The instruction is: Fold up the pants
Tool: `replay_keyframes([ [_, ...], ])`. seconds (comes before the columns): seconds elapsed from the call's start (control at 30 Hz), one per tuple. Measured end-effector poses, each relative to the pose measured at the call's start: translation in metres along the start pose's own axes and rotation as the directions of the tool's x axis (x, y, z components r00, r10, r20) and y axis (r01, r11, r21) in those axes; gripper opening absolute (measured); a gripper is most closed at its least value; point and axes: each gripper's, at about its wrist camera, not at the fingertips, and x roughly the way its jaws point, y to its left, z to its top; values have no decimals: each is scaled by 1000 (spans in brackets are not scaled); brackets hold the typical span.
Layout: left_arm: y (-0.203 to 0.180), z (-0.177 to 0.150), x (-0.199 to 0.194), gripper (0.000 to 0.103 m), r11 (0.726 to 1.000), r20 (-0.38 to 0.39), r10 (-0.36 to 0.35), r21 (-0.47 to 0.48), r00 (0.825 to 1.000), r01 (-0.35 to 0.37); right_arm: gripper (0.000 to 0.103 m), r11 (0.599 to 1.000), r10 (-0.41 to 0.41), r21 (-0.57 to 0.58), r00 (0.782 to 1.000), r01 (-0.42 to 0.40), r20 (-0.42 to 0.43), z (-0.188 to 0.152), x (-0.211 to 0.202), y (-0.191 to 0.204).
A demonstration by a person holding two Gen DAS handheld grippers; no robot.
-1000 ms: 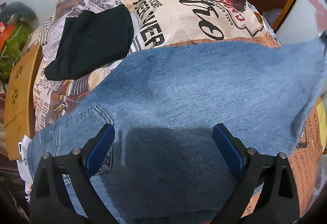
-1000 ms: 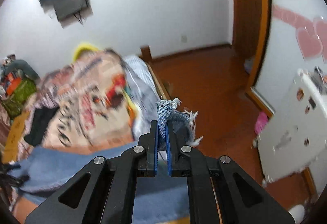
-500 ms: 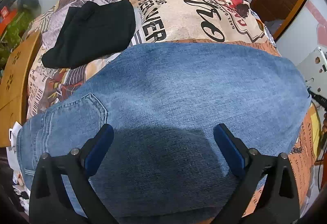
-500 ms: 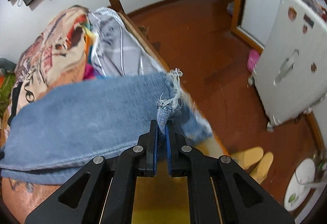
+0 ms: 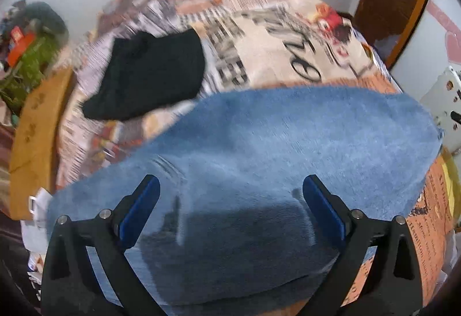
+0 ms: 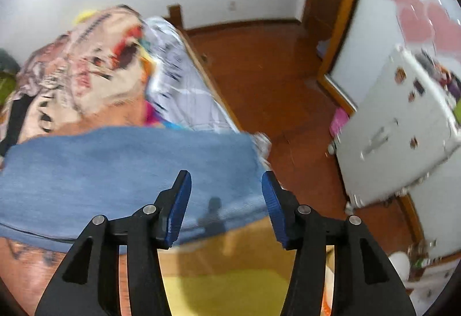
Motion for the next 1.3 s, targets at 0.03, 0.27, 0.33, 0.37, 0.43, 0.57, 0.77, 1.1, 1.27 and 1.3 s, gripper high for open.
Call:
replay_keyframes([
  [0.03,8,2,-9,100,1000,28,10,-11,1000,-10,48,1000,24,-17,999,-23,25,7,-8,12],
  [0.27,83,8,-56,100,988,154,121,-116,981,-104,51,969,204,-171,970,-181,130,43,-47,108],
  [0.33,110,6,-63,100,979,161,155,-155,975,-131,51,948,261,-222,956,-227,137,49,-53,139],
  [0.37,120,4,-65,100,975,158,169,-172,973,-142,51,935,293,-250,946,-253,138,52,-55,157],
  [0.43,149,-4,-67,100,962,144,203,-215,969,-169,52,907,346,-301,929,-296,129,56,-56,189],
  [0.57,194,-21,-60,100,938,98,242,-277,965,-207,58,842,429,-399,899,-363,86,58,-48,253],
  [0.77,249,-49,-31,100,912,1,236,-345,972,-221,58,753,480,-494,876,-435,-40,59,-19,334],
  [1.1,286,-77,35,83,889,-128,121,-427,984,-165,60,639,432,-593,867,-489,-249,39,53,424],
  [1.27,289,-90,53,54,874,-153,43,-473,987,-112,60,603,405,-599,849,-527,-340,32,91,452],
  [1.3,289,-92,53,51,873,-146,34,-478,989,-101,60,601,400,-595,845,-534,-355,31,97,455],
])
